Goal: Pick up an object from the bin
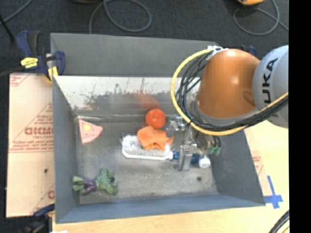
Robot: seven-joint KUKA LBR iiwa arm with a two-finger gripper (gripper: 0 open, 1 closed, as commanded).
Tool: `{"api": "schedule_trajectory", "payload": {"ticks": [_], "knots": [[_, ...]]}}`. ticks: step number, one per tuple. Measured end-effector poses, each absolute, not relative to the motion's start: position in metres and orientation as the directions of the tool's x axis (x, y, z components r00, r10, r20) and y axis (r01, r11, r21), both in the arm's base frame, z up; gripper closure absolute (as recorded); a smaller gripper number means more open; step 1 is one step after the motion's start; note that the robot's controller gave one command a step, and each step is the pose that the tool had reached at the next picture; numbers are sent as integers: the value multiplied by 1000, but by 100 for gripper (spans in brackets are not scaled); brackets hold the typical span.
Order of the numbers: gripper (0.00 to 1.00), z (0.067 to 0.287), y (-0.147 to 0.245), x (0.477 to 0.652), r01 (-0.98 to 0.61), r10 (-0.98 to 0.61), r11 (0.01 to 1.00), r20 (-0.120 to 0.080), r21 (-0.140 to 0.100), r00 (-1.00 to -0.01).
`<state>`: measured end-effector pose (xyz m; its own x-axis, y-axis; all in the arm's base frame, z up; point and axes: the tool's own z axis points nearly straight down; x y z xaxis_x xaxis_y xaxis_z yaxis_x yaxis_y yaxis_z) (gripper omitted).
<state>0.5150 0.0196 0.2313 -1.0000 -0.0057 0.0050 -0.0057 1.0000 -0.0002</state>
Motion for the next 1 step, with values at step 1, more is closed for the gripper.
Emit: {"api": "schedule_trajectory", "payload": {"ticks": [1], "knots": [[0,236,20,516,-5,-5,1000,-3,0,-1000]]}}
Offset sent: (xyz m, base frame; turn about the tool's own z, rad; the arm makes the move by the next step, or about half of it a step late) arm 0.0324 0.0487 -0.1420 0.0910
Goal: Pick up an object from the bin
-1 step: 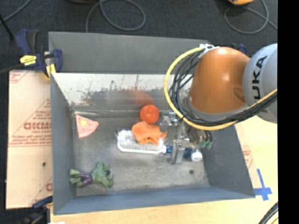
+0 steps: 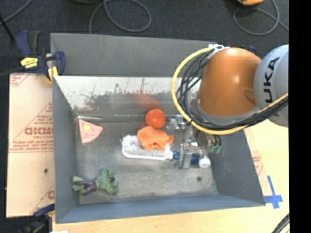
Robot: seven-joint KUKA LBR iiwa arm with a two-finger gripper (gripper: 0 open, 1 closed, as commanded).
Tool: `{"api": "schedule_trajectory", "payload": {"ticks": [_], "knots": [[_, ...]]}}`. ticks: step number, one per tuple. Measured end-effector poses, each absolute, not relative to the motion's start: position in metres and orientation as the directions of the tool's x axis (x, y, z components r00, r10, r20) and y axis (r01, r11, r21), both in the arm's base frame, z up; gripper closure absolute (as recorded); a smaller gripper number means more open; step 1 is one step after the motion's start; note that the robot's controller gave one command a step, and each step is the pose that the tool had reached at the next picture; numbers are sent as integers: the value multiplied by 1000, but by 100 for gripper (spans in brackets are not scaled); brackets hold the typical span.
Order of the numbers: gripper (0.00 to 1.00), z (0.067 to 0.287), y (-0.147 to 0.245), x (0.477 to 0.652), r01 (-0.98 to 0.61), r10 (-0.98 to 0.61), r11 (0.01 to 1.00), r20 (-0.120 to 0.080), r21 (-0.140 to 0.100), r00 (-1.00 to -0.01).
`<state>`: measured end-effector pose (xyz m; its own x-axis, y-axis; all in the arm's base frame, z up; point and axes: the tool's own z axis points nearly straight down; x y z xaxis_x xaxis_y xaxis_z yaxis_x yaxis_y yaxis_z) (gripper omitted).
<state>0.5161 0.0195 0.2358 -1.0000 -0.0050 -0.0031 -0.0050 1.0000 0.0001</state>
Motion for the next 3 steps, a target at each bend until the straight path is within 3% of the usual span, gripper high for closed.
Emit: {"api": "schedule_trajectory", "payload": {"ticks": [1,2,3], "knots": [[0,199,32,528,25,25,1000,-12,1,-1000],[0,137,53,540,-43,-43,999,-9,0,-999],[100,104,29,559,96,96,995,-24,8,-995]]}}
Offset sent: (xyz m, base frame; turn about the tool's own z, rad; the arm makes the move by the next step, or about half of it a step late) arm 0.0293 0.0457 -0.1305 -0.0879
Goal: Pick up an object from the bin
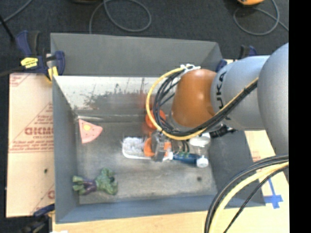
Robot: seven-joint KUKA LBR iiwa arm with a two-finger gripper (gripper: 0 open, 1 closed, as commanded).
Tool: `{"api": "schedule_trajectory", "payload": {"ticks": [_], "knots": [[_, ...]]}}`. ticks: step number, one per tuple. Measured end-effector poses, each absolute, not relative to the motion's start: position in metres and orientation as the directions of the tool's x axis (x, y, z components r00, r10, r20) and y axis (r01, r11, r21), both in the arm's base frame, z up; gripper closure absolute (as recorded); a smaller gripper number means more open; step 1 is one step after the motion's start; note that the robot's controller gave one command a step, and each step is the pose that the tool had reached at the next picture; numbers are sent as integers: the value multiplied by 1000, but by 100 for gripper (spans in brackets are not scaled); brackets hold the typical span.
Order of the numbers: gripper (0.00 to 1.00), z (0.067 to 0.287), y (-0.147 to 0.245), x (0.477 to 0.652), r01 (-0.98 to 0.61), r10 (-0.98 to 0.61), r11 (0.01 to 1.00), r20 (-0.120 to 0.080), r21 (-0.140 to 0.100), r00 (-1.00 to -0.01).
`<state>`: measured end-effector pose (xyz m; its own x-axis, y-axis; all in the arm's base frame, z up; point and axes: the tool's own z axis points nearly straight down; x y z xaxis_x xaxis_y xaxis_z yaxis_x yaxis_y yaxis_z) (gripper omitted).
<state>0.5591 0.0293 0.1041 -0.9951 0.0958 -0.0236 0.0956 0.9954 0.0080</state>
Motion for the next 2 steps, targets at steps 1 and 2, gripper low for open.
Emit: {"api": "schedule_trajectory", "payload": {"ticks": [1,2], "knots": [[100,104,29,559,96,96,995,-23,8,-995],[100,105,29,559,95,95,995,-22,8,-995]]}}
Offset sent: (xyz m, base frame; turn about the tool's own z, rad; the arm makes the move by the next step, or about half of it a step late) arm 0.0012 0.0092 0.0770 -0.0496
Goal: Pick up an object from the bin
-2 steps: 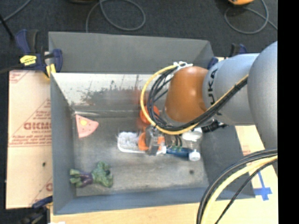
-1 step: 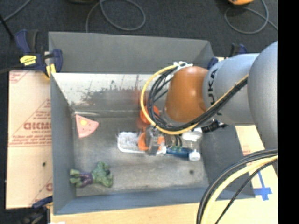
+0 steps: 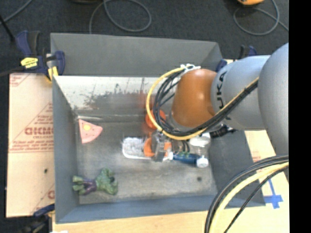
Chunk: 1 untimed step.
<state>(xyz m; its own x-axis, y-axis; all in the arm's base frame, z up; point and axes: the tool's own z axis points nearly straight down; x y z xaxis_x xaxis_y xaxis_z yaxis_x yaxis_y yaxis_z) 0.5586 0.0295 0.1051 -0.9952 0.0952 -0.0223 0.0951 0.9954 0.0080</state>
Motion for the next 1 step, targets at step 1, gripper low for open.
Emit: {"api": "schedule_trajectory", "payload": {"ticks": [1], "knots": [[100,140,28,561,18,18,1000,-23,2,-1000]]}}
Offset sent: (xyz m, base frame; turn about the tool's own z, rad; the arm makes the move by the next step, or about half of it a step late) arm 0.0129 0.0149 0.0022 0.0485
